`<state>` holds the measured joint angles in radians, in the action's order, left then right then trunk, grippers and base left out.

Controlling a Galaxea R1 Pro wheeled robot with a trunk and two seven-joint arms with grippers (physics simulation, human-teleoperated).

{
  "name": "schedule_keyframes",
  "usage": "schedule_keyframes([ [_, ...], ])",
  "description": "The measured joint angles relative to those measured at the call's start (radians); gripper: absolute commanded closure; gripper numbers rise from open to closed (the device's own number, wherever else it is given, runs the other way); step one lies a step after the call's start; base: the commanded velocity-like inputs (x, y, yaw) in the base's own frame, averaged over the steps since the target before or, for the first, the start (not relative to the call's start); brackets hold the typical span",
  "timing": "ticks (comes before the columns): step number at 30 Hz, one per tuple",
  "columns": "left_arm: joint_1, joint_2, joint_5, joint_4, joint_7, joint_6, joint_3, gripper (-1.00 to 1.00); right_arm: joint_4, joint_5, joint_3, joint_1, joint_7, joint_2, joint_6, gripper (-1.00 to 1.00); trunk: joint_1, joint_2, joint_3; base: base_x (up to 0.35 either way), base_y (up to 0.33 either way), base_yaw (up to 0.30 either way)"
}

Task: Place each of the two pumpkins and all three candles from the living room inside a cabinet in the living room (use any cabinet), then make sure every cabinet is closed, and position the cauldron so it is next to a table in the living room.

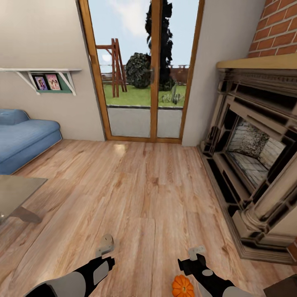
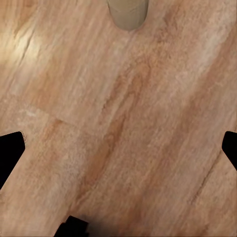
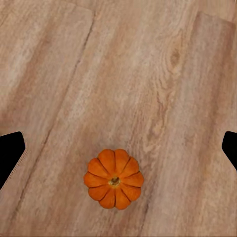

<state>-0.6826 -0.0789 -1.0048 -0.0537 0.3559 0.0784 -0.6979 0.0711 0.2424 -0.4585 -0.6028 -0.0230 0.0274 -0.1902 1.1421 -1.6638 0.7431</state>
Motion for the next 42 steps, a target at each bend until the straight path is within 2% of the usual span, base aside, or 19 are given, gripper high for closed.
schedule_keyframes([
  [9,0.000,0.001,-0.003,0.000,0.000,0.000,0.000,-1.00,0.000,0.000,0.000,0.000,0.000,0.000,0.000,-1.00,0.034,-0.063,0.028,0.000,0.000,0.287],
  [14,0.000,0.002,-0.029,0.001,0.000,0.000,0.001,-1.00,-0.001,0.000,0.000,0.000,0.000,0.000,0.000,-1.00,0.054,-0.098,0.044,0.000,0.000,0.287],
  [17,0.000,0.002,-0.033,0.001,0.000,0.000,0.001,-1.00,-0.001,0.000,0.000,0.000,0.000,0.000,0.000,-1.00,0.065,-0.119,0.053,0.000,0.000,0.287],
  [35,0.000,0.003,-0.035,0.002,-0.001,0.000,0.002,-1.00,0.000,0.000,0.000,0.000,0.000,0.000,0.000,-1.00,0.134,-0.245,0.110,0.005,0.000,0.287],
  [42,0.000,0.004,-0.035,0.002,0.000,0.001,0.003,-1.00,-0.001,0.000,0.000,0.000,0.000,0.000,0.000,-1.00,0.161,-0.294,0.132,0.204,0.000,0.287],
])
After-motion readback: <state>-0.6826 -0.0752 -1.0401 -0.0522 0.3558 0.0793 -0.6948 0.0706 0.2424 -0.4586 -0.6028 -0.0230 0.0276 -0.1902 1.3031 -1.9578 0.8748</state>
